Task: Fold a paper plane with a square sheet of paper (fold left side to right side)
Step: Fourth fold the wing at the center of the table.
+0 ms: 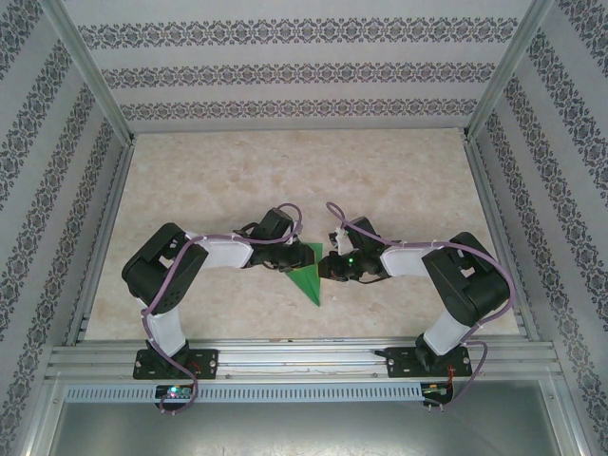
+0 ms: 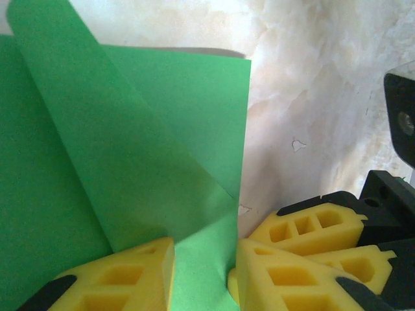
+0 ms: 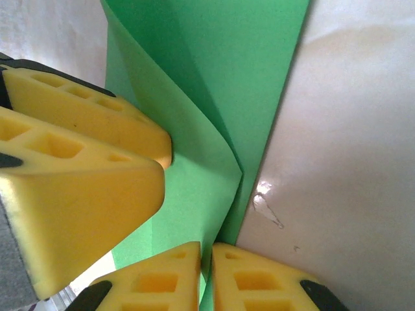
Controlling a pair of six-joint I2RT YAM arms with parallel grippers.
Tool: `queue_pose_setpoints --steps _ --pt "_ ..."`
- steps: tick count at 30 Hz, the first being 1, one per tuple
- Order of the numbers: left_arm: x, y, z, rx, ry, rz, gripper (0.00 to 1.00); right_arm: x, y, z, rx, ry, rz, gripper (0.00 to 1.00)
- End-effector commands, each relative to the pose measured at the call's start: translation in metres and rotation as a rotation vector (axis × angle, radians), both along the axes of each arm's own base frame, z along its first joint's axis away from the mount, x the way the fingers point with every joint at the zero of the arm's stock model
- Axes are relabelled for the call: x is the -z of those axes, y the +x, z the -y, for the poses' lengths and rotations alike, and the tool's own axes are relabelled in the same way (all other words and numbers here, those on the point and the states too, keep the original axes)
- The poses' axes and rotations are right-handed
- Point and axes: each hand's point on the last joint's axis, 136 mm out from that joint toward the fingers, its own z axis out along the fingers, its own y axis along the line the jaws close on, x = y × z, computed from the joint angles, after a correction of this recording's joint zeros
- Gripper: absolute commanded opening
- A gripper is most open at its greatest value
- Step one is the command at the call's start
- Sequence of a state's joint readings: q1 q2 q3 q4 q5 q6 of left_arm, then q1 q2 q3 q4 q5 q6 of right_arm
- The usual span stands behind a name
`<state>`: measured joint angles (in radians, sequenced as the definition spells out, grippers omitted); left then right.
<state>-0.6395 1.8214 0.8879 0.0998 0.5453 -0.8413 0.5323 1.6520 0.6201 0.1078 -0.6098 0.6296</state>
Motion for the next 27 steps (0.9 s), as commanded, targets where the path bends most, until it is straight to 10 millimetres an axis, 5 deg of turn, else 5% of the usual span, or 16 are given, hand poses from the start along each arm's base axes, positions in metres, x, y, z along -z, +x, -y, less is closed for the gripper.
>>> queue_pose_setpoints --steps 1,11,18,27 --pt "0.013 0.001 -0.008 -0.014 0.021 -0.010 0.31 0.018 -0.002 0.014 0.030 -0.091 -0.023 0.16" --pt "0.026 -0.004 -0.013 -0.026 0.039 -0.037 0.31 -0.030 0.013 0.014 0.058 0.001 0.072 0.29" --pt "0.027 -0.005 -0.013 -0.029 0.035 -0.040 0.31 -0.058 0.001 0.035 0.076 0.006 0.096 0.35" --pt "0.029 -0.006 -0.015 -0.033 0.042 -0.043 0.32 -0.087 -0.035 0.021 0.040 0.164 0.038 0.11"
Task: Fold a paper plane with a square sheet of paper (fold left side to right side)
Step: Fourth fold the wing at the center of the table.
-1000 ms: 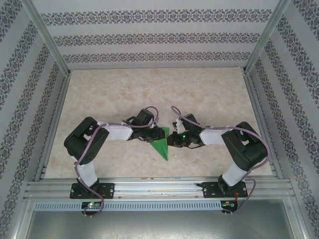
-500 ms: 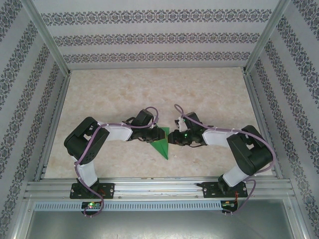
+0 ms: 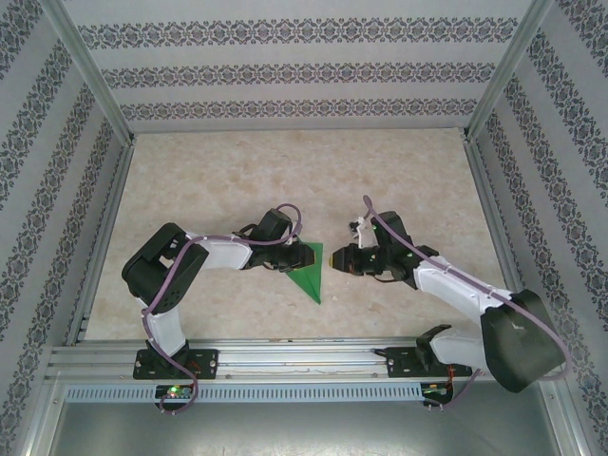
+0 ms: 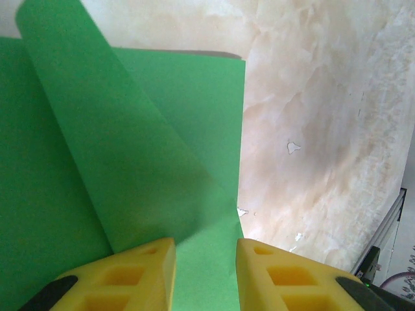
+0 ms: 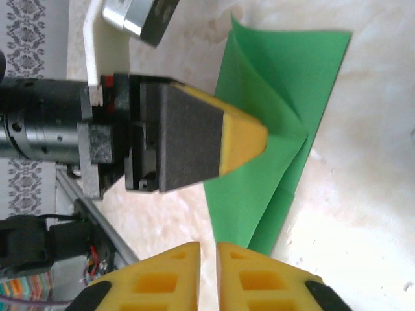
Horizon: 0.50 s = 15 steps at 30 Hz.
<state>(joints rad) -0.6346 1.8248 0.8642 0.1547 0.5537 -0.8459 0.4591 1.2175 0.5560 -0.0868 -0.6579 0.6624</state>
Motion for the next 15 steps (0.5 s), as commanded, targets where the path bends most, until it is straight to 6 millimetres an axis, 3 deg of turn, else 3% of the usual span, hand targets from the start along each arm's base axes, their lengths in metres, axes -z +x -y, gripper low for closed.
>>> queue_pose_setpoints --steps 1,5,7,15 --pt "0.028 -0.007 -0.015 -0.031 0.063 -0.056 0.32 0.000 -0.024 -0.008 -0.036 0.049 -0.077 0.09" --pt "0.029 -0.009 -0.016 -0.031 0.066 -0.059 0.32 0.007 -0.038 -0.018 -0.064 0.057 -0.113 0.00" --pt "0.029 -0.009 -0.016 -0.030 0.066 -0.058 0.32 0.012 -0.042 -0.023 -0.075 0.051 -0.124 0.00" --pt "0.028 -0.007 -0.015 -0.032 0.064 -0.055 0.32 0.015 -0.036 -0.042 -0.078 0.046 -0.096 0.00"
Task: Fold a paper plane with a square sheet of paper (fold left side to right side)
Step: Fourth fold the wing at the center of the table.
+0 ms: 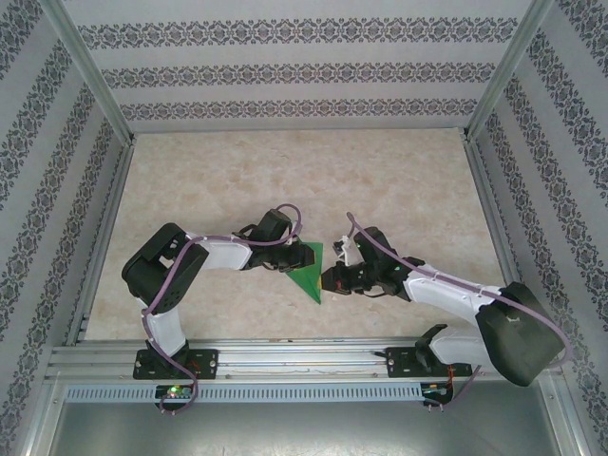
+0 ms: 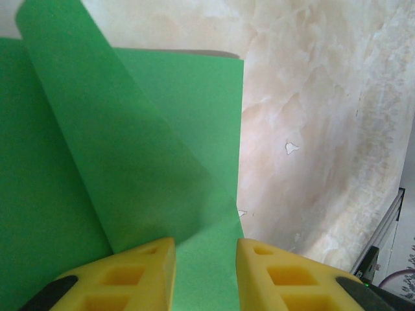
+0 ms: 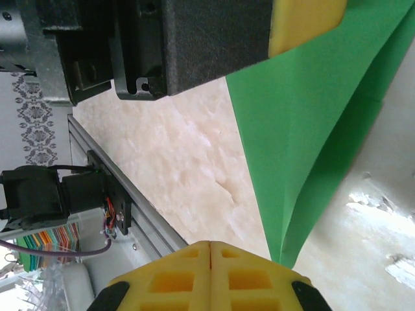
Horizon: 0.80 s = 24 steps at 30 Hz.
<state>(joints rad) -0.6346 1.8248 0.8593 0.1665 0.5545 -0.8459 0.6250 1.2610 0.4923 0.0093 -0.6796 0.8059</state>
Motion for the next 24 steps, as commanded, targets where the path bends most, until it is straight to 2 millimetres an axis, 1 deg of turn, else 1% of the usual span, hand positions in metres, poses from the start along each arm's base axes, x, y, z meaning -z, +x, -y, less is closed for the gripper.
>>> queue_pose_setpoints --steps 1,4,11,17,24 --pt "0.028 -0.008 -0.015 -0.030 0.068 -0.060 0.31 -0.004 0.012 -0.011 0.016 0.020 0.037 0.00" --pt "0.028 -0.008 -0.016 -0.030 0.069 -0.060 0.32 0.000 0.015 -0.017 0.011 0.017 0.033 0.00" --pt "0.028 -0.008 -0.015 -0.031 0.066 -0.061 0.32 0.016 0.015 -0.031 -0.025 0.003 0.003 0.00" --pt "0.028 -0.008 -0.016 -0.031 0.067 -0.061 0.32 0.030 0.013 -0.029 -0.023 -0.029 -0.025 0.00" --pt "0.029 -0.008 -0.016 -0.032 0.072 -0.062 0.32 0.041 0.004 -0.025 -0.024 -0.048 -0.061 0.00"
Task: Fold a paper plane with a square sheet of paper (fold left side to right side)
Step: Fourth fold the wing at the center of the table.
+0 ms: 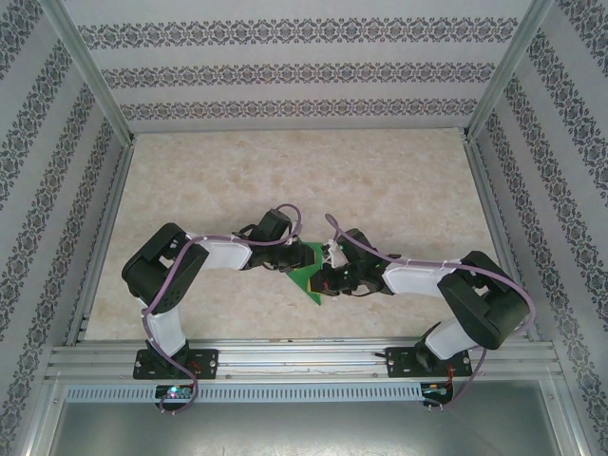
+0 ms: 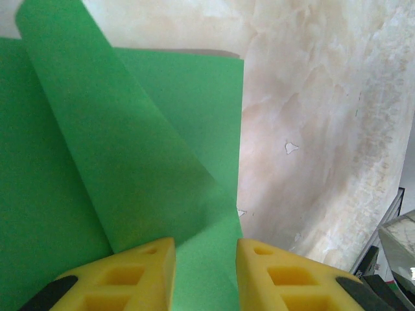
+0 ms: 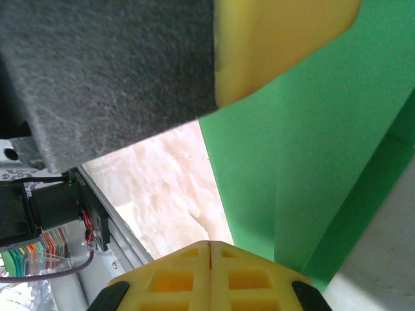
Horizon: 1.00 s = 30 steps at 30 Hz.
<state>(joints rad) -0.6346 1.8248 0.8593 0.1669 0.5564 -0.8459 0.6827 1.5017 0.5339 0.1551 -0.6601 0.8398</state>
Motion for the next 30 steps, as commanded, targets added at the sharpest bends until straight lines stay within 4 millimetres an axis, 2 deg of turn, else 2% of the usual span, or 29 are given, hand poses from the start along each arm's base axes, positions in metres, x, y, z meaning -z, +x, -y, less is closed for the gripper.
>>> queue_pose_setpoints --steps 1,12,30 --pt "0.029 -0.008 -0.017 -0.034 0.074 -0.061 0.32 0.004 -0.003 -0.001 0.001 -0.006 0.000 0.00" --pt "0.032 -0.008 -0.018 -0.042 0.085 -0.065 0.31 0.015 -0.013 0.005 0.008 -0.027 -0.024 0.00" --pt "0.034 -0.008 -0.019 -0.047 0.089 -0.068 0.31 0.022 -0.021 0.004 0.003 -0.033 -0.046 0.00"
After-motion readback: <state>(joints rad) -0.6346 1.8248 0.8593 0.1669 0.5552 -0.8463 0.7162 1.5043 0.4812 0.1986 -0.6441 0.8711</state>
